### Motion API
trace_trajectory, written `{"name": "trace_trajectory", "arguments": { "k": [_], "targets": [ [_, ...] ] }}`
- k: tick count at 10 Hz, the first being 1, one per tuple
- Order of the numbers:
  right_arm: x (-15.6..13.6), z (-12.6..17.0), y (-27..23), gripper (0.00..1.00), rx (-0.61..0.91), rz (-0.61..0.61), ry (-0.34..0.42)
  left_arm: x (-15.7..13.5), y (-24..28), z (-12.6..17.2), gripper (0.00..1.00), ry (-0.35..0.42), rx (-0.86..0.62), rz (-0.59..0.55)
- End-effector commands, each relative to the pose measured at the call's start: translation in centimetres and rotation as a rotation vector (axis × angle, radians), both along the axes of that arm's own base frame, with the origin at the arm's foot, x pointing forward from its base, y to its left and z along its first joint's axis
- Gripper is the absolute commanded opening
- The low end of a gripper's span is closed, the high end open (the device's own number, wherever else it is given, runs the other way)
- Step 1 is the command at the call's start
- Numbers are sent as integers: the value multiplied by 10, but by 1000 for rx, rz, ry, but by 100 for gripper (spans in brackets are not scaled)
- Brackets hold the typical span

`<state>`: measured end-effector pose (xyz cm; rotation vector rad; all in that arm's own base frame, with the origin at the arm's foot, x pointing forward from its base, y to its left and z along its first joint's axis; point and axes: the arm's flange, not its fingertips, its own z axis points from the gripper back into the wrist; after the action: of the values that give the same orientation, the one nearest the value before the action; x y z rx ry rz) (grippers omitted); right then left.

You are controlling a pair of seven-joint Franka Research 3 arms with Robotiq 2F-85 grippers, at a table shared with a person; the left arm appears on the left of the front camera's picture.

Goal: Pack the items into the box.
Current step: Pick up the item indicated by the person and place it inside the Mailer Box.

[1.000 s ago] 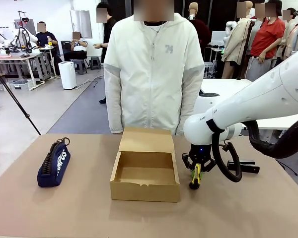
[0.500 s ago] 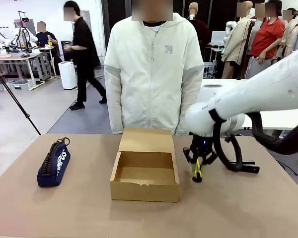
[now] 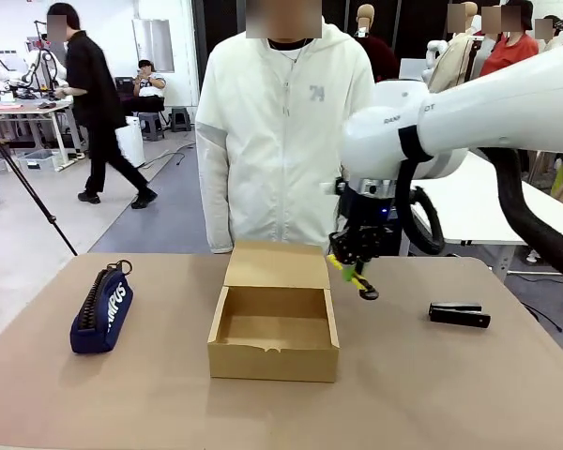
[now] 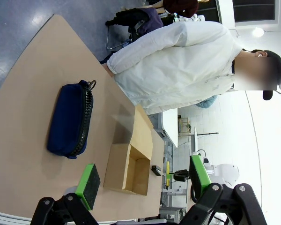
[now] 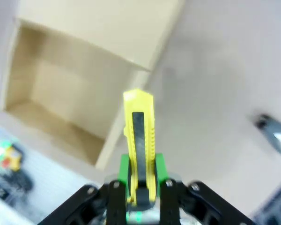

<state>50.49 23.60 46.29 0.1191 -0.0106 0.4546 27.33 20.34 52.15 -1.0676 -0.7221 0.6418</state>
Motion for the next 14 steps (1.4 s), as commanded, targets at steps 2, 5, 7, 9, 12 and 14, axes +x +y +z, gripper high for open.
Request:
{"name": "trace_trajectory", "arguments": {
  "k": [2,5,7,9,12,14],
  "targets": [
    [-25,-13,35,0,66,423,2,0,1,1,100,-21,-11,-3],
    [-46,-29,88,0,82,603,-11,0,1,1,100,-21,-11,-3],
    [-51,-66,127,0,63,668,-81,0,1,1,100,-21,-11,-3],
    [-43,-95,145,0,29,750,-96,0,1,1,100,-21,-11,-3],
    [-24,-126,152,0,-21,792,-90,0,1,1,100,-21,-11,-3],
    [-22,-136,152,0,-44,790,-62,0,1,1,100,-21,-11,-3]
  ]
}}
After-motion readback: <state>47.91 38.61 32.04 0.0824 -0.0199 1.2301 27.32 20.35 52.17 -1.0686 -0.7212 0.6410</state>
